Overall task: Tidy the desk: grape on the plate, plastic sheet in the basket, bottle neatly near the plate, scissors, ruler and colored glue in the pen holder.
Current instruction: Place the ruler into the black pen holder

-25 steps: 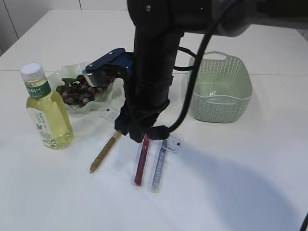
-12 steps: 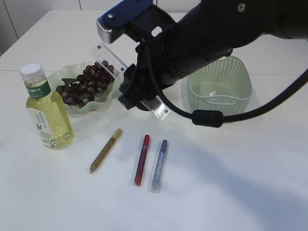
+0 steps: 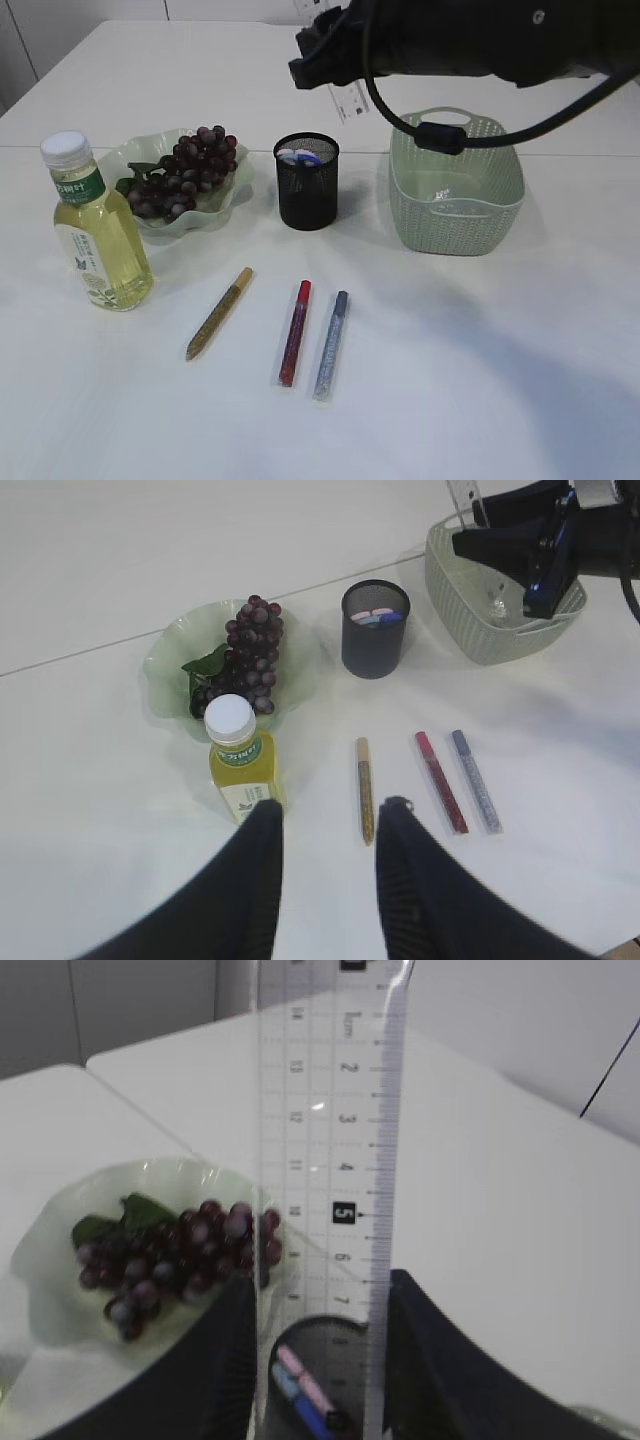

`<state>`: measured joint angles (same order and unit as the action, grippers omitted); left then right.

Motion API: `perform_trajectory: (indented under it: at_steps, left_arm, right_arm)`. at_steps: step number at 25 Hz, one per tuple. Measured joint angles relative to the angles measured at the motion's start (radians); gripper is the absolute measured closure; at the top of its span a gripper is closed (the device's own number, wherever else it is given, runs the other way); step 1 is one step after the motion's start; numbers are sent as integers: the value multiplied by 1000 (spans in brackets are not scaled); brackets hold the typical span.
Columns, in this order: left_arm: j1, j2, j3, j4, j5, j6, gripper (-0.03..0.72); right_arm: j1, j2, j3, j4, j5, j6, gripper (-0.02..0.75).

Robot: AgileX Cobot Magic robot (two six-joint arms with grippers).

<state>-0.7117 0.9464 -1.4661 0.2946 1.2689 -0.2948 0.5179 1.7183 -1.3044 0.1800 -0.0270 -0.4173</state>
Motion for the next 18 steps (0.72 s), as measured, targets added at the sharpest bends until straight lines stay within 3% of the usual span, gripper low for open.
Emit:
perform_trajectory:
  at_steps: [8, 18]
  left_arm:
    - [0, 6, 0, 0, -2, 0, 450]
    - [0, 65, 0, 0, -3, 0, 449]
  right_arm:
    - [-1, 151, -66, 27, -299, 0, 444]
    - [-21, 390, -282, 111, -326, 0, 444]
